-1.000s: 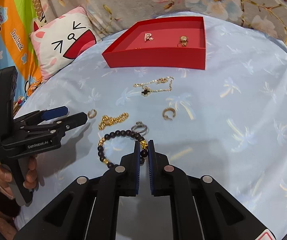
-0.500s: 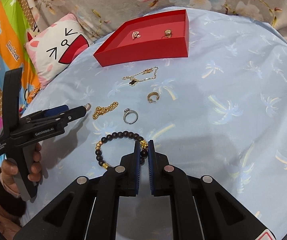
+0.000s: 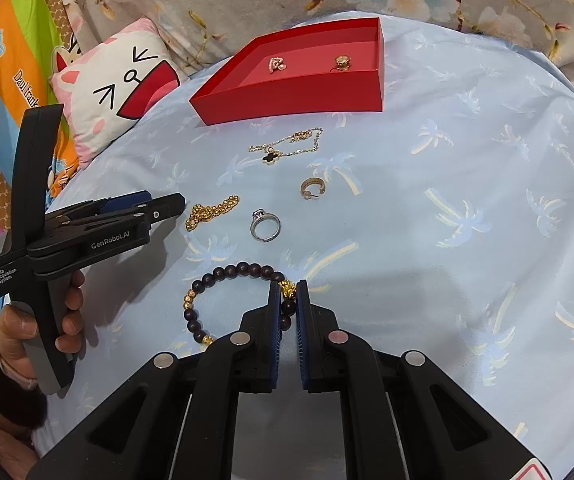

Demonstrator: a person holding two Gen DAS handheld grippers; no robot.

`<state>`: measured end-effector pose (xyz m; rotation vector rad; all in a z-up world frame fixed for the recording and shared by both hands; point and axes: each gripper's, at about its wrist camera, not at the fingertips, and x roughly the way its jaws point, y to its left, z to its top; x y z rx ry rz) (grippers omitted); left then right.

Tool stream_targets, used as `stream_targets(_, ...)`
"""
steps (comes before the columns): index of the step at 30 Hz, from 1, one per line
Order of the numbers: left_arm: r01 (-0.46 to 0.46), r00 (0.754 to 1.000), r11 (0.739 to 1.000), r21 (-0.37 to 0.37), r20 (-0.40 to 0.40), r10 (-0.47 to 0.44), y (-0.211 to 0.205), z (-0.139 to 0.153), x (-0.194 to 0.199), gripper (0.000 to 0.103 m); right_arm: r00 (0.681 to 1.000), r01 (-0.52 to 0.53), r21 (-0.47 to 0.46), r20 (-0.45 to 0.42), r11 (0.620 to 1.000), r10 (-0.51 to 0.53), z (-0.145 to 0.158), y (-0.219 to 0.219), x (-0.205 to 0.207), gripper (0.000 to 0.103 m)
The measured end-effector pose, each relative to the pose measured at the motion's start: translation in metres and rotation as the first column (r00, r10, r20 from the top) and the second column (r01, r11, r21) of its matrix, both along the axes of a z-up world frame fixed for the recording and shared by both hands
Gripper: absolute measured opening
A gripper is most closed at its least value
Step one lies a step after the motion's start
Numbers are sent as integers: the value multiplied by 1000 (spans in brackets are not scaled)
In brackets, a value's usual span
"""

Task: Organize jewelry
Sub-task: 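Grasp the black-bead bracelet with the right tool, then grasp the gold hoop earring with the left tool while the right tool lifts the bead bracelet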

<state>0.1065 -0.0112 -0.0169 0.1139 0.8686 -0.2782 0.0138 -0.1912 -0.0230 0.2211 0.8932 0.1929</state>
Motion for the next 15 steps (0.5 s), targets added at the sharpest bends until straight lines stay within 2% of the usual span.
stream_targets(7,14,1000,1000,2,7,-14,-3,1,-2,35,1000,-1,0,0,1000,1,0,1,1,7)
stream_targets(11,18,1000,1000,2,9,-18,-4,1,-3,31,1000,-1,0,-1,1000,1,0,0,1,7)
stream_targets(15,26,1000,1000,-5,8,-26,-5,1,-5,19,1000,-1,0,-1,1000,1,0,0,1,7)
